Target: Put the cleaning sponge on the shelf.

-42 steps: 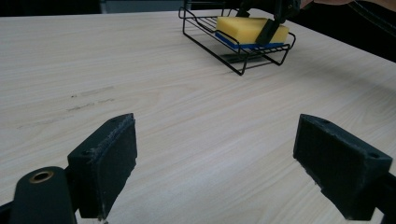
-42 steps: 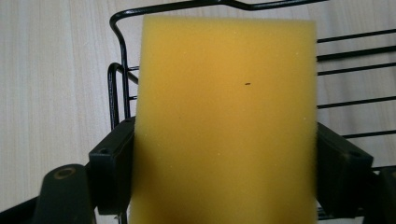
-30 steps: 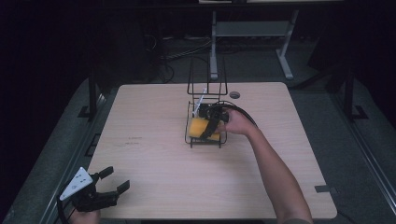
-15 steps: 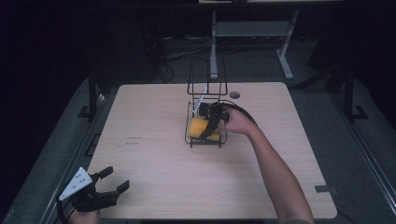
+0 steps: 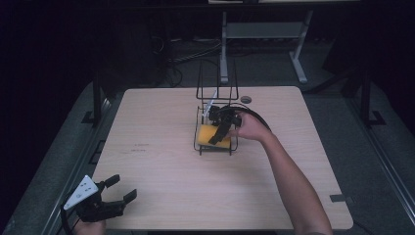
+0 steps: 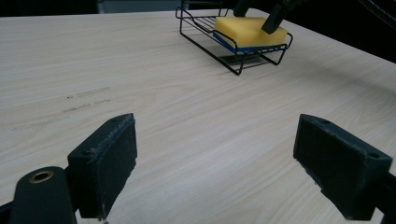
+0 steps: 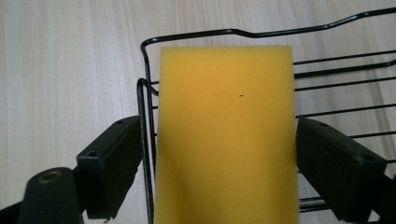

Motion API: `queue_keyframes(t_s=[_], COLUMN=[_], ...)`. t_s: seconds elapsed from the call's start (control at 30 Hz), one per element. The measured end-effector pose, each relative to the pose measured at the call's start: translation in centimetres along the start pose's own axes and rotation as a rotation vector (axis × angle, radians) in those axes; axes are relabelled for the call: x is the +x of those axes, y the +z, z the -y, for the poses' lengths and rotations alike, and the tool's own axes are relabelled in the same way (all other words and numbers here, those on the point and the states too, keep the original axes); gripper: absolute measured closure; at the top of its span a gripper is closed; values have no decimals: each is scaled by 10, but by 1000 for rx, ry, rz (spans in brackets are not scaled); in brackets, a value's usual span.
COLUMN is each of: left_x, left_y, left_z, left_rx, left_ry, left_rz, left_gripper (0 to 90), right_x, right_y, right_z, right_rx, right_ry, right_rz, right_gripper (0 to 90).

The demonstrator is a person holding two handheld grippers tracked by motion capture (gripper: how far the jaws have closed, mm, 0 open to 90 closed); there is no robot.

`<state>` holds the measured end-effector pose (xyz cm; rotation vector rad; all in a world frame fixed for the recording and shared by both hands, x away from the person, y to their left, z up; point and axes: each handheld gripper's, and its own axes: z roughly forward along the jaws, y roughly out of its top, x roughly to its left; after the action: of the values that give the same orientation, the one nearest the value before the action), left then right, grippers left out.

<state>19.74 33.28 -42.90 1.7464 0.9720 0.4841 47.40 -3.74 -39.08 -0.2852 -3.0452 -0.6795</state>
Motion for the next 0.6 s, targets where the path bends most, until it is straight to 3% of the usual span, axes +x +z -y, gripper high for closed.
queue_keyframes(t_s=[0.6], left_x=[-1], left_y=[0], left_z=[0], left_rx=[-2], left_ry=[2], left_rz=[0], left_gripper=[128], right_x=[16], right_y=[-6], right_z=[-1], right_rx=[-26], right_ry=[-27], right_rz=[-9], right_gripper=[160])
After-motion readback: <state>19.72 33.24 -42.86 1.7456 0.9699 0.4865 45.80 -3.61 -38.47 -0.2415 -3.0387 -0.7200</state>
